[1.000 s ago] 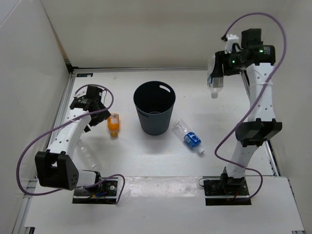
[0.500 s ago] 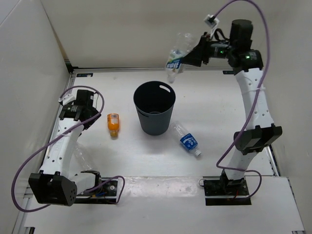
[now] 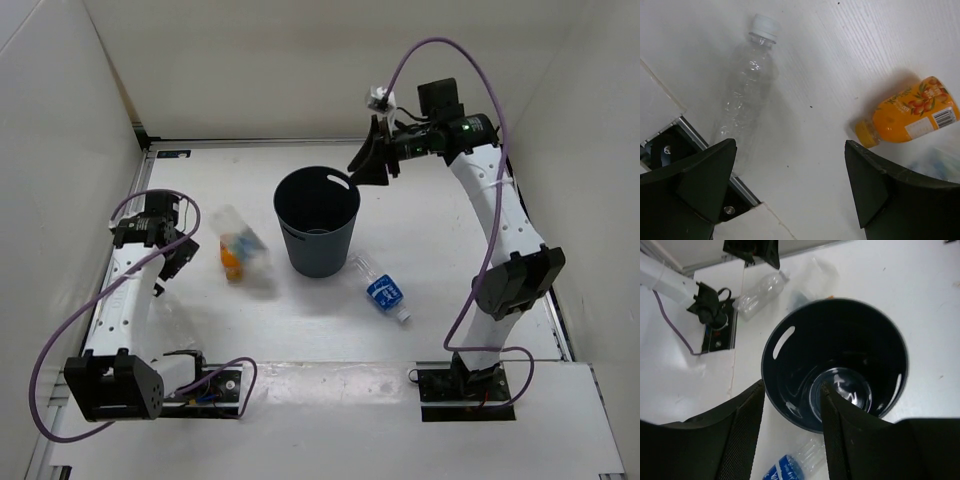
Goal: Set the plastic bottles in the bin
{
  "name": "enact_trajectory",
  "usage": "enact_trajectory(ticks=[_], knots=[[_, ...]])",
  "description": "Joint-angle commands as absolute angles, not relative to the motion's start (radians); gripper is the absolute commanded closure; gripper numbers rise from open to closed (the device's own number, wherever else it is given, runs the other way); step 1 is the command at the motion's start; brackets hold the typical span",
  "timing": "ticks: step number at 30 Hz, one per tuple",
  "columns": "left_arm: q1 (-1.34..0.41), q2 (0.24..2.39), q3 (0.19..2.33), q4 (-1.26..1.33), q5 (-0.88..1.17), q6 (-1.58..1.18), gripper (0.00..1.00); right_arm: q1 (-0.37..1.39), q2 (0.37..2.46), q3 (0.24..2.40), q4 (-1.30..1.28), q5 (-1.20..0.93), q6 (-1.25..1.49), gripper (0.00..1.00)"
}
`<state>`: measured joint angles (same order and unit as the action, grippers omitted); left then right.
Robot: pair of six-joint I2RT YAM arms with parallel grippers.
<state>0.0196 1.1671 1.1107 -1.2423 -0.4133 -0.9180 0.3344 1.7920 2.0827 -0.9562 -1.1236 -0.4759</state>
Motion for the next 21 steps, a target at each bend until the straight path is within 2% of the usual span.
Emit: enact_trajectory(ticks=[1,9,12,16,21], knots=[[0.035,1.170,1.123,-1.266,-0.367,-0.898,0.00,0.353,1.759,2.053,-0.959,-1.059,-0.562,0.48],[0.057,1.186,1.134,-1.229,-0.357,-0.850,0.00,0.315,1.734,2.020,-0.815,-1.020,-0.416,0.30],[0.057,1.204,1.131,-1.217,-0.347,-0.850,0.00,0.292,1.700,1.974,-0.680,-1.012,-0.335,0.25],[0.054,1.223,1.120,-1.190,-0.325,-0.848,0.00,0.253,1.689,1.954,-0.615,-1.009,-0.273,0.20],[0.057,1.223,1.109,-1.167,-0.325,-0.850,0.00,0.177,1.681,1.941,-0.447,-0.957,-0.039,0.15]])
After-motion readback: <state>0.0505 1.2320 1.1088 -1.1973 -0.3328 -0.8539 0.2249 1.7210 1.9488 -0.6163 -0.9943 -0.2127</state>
